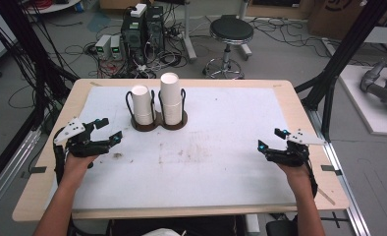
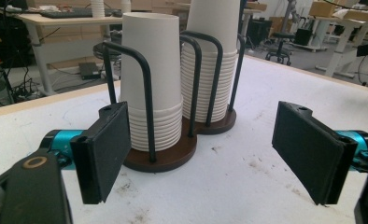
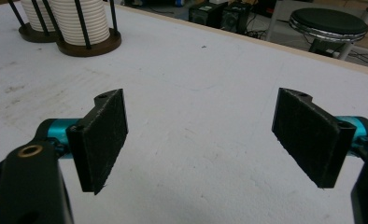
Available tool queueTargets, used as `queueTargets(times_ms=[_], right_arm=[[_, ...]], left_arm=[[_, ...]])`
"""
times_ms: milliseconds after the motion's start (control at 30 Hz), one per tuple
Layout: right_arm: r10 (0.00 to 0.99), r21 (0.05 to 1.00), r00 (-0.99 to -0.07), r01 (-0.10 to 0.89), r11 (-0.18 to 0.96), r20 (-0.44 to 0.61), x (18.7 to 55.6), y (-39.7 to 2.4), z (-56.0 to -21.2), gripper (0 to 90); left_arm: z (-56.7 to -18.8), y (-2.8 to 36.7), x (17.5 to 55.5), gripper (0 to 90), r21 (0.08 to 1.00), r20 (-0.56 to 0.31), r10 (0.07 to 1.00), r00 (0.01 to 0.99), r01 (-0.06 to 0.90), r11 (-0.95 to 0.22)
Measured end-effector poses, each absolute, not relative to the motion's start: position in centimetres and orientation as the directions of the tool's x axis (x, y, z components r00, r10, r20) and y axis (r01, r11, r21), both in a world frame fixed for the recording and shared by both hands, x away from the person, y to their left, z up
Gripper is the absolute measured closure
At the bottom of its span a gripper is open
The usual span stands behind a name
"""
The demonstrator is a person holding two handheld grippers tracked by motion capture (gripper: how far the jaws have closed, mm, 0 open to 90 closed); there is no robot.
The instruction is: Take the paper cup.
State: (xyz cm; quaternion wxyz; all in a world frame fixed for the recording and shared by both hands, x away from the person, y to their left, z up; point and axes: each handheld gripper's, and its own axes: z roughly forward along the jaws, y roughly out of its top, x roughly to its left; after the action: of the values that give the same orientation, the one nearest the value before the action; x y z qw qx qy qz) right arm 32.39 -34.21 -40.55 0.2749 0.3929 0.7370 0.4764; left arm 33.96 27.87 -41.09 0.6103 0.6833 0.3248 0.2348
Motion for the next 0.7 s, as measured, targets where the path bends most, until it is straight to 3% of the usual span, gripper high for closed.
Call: queueTargets(times_ms=[700], right_arm=[[0.833,0.937,-0.553,0.278,0.211,-0.023,32.7,-31.9,-40.0,18.4]], left_arm=[[-40.7,28.0,33.9,19.5,0.989,-0.072,0.731,0.678,0.145,-0.038]])
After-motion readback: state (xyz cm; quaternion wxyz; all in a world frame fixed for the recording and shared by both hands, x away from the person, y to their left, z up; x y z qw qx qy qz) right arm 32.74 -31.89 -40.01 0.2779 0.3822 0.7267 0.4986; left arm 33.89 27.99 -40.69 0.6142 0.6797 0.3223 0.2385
